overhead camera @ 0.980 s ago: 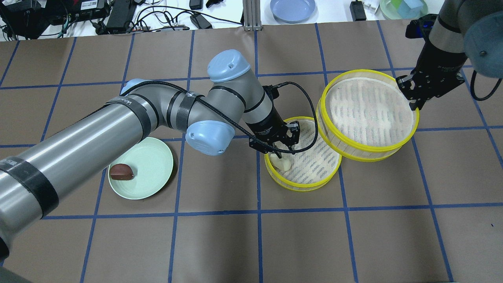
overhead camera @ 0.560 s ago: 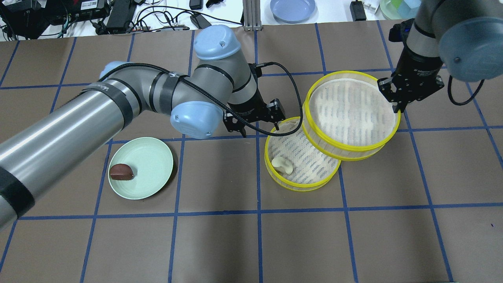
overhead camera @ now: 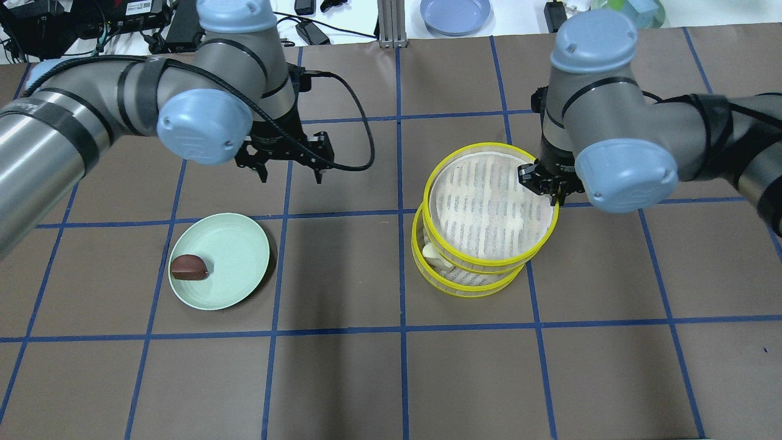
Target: Stack buns with steamer
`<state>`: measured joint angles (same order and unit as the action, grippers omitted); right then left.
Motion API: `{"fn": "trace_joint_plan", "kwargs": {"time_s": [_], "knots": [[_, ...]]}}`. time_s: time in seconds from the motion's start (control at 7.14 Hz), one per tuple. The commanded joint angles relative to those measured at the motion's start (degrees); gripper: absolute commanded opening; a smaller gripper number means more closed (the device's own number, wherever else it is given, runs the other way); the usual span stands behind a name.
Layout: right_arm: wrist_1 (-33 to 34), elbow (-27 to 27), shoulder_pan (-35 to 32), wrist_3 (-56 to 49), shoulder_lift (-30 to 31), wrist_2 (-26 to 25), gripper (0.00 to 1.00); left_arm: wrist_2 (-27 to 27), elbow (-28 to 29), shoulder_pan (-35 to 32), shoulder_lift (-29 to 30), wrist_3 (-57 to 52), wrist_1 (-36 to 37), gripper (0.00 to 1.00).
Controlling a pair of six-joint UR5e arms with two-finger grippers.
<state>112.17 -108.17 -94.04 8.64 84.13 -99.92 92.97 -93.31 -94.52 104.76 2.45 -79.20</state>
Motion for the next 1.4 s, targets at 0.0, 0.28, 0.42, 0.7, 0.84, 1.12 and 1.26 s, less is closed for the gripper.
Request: {"fn": "trace_joint_plan", "kwargs": {"time_s": [0.0, 0.28, 0.42, 0.7, 0.84, 1.12, 1.26], "knots": [[1.48, -1.25, -1.58, 0.59, -0.11, -0.10, 0.00, 0.46, -2.90, 10.89, -0.35, -12.75, -2.97, 1.00], [0.69, -1.34, -1.59, -0.11, -0.54, -0.27, 0.00, 0.46, -8.88, 18.29, 0.87, -21.40, -2.45, 1.00], [0.42, -1.25, -1.59, -0.03, -0.72, -0.45, 0.00, 1.85, -9.34, 18.93, 2.19, -21.87, -2.62, 1.00], [0.50, -1.16, -1.59, -0.11, -1.68, -0.54, 0.00, 5.44, -12.32, 18.94, 3.25, -23.98, -2.10, 1.00], [0.51, -1.16, -1.59, -0.03, -2.21, -0.45, 0.00, 5.55, -12.33, 19.02, 4.12, -23.99, -1.05, 1.00], [0.51, -1.08, -1.59, -0.02, -2.57, -0.45, 0.00, 5.64, -12.33, 19.02, 6.58, -23.99, 0.89, 0.98], [0.51, -1.07, -1.59, -0.03, -2.65, -0.54, 0.00, 5.64, -12.33, 18.94, 7.55, -23.99, 1.06, 0.96]]}}
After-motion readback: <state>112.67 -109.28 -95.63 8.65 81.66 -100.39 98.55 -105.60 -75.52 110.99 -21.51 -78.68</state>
